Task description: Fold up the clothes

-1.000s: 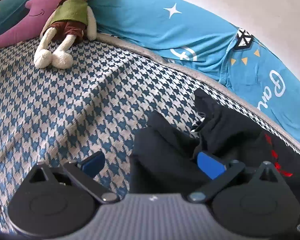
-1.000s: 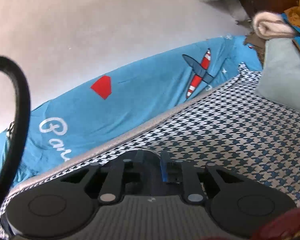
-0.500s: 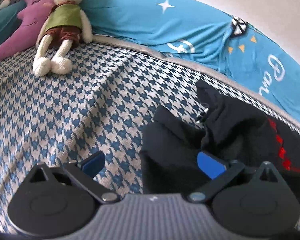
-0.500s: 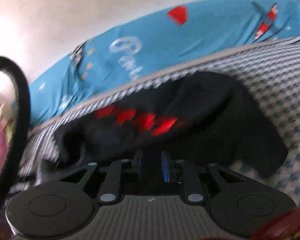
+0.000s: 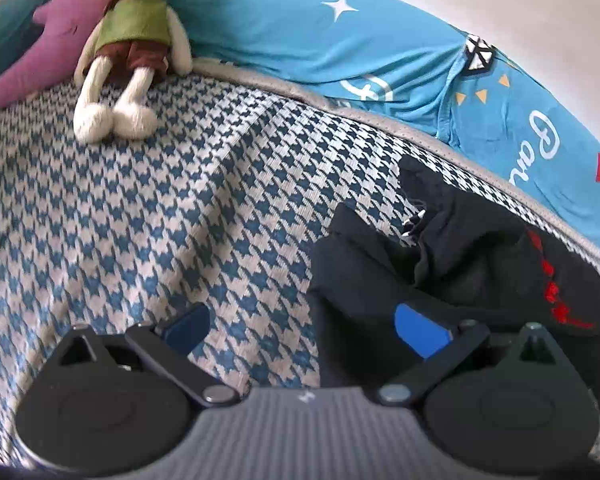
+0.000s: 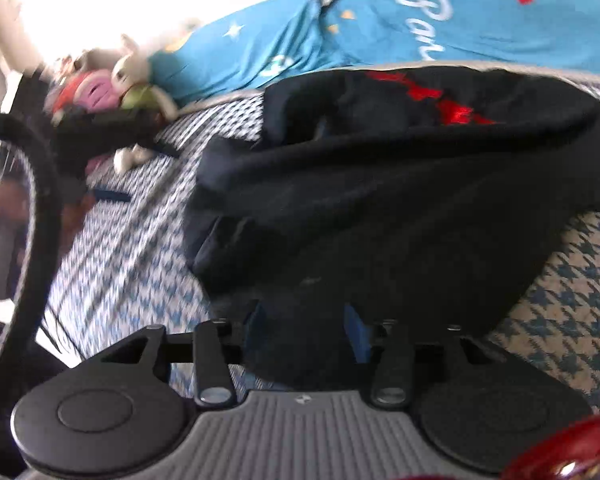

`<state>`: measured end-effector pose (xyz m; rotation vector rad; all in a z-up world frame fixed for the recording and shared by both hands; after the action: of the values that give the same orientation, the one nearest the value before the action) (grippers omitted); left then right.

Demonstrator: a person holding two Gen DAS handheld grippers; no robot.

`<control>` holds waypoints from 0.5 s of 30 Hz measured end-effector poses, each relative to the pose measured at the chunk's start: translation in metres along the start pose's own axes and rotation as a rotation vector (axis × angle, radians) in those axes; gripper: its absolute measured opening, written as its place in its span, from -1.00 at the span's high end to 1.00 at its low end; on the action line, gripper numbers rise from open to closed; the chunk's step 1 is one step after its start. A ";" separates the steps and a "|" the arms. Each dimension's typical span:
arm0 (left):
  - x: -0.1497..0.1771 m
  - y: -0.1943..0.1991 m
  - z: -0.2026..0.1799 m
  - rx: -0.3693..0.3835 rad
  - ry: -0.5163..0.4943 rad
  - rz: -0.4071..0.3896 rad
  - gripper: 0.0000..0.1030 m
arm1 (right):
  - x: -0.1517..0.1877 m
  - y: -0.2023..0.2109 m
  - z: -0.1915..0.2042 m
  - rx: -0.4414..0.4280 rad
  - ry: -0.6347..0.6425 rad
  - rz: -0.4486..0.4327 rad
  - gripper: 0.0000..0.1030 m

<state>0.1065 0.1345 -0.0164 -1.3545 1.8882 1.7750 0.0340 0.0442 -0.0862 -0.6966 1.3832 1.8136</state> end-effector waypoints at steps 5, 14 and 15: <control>0.002 -0.001 -0.004 0.026 0.017 0.010 -1.00 | 0.013 -0.005 0.018 0.013 0.155 -0.004 -0.15; 0.004 -0.006 -0.008 0.030 0.015 0.018 -1.00 | 0.029 -0.019 0.024 0.056 0.302 0.021 -0.24; 0.003 -0.006 -0.008 0.029 0.018 0.018 -1.00 | 0.029 -0.020 0.024 0.064 0.312 0.016 -0.22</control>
<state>0.1124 0.1273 -0.0211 -1.3525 1.9334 1.7424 0.0332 0.0765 -0.1138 -0.9674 1.6437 1.7157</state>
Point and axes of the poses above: each gripper's, at about its wrist camera, not at the fingertips, and y roughly against the way its jaws point, z to its left, x to its underside, the point moved 10 cm from there along -y, roughly the way its jaws point, and after that the axes turned 12 degrees about -z, right-handed, at the moved point
